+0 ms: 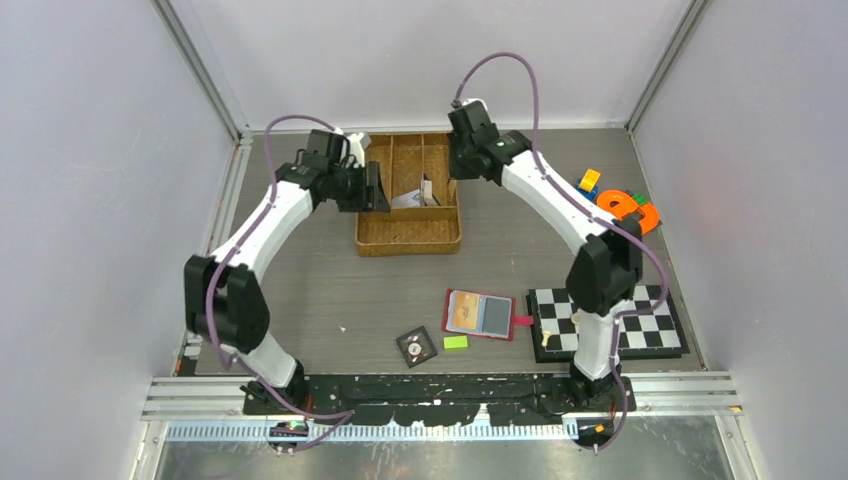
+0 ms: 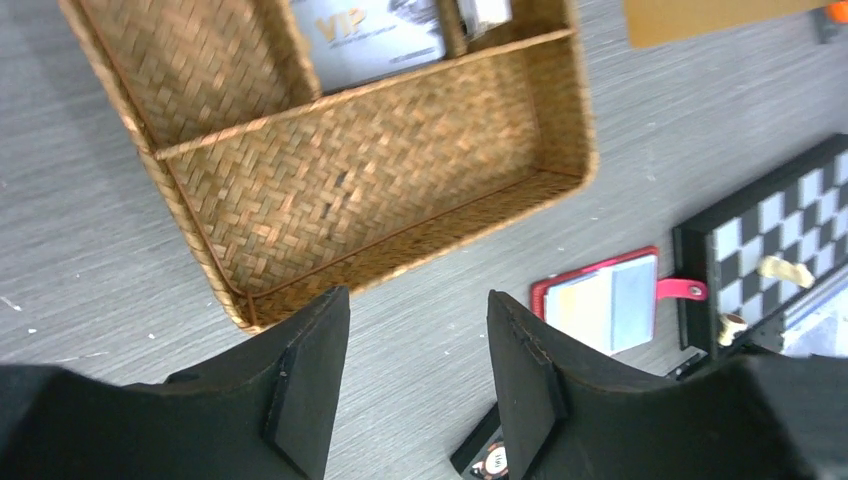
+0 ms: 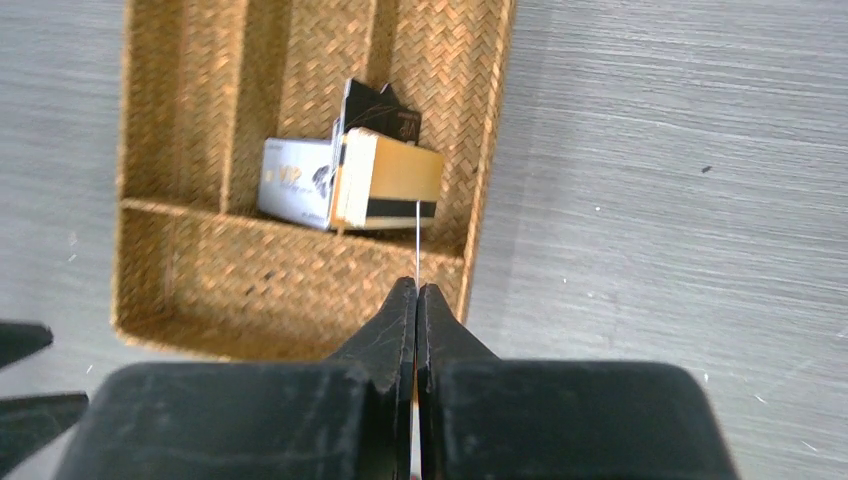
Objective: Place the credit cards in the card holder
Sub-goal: Pick up the credit card from the storage box, then move the card holder to the center of the board.
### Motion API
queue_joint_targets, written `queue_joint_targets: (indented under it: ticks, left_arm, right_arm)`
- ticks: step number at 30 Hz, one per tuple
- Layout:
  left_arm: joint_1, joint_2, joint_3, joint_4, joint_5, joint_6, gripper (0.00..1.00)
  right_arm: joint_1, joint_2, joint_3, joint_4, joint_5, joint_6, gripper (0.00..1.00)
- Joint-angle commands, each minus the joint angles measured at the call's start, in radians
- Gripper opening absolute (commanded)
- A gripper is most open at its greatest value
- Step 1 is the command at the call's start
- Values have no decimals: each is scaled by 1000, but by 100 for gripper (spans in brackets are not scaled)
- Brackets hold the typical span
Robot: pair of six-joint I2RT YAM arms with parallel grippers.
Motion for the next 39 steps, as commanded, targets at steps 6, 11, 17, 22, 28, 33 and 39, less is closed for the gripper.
queue_joint_targets:
  ticks: [6, 11, 17, 22, 28, 33, 39]
  left_arm:
    - [-27, -232, -56, 82, 437, 93, 55]
    - [-55, -351, -135, 96, 564, 88, 65]
    - [-155, -383, -184, 97, 732, 61, 68]
    - [-218, -355, -181, 22, 770, 107, 67]
    - [-232, -390, -269, 232, 846, -62, 28]
    - [-240, -409, -319, 307, 860, -123, 0]
    - [-242, -459, -437, 336, 491, -195, 0]
  right_arm:
    - [-53, -351, -198, -75, -697, -107, 0]
    - [-54, -503, -399, -55, -997, -97, 1]
    - [-50, -610, -510, 5, -1235, -70, 1]
    - [-47, -651, -548, 77, -1287, -33, 1]
    - [-42, -643, -576, 58, -1282, -39, 1]
    - [-41, -672, -607, 55, -1216, -21, 14]
    - [-44, -736, -654, -106, -675, 90, 56]
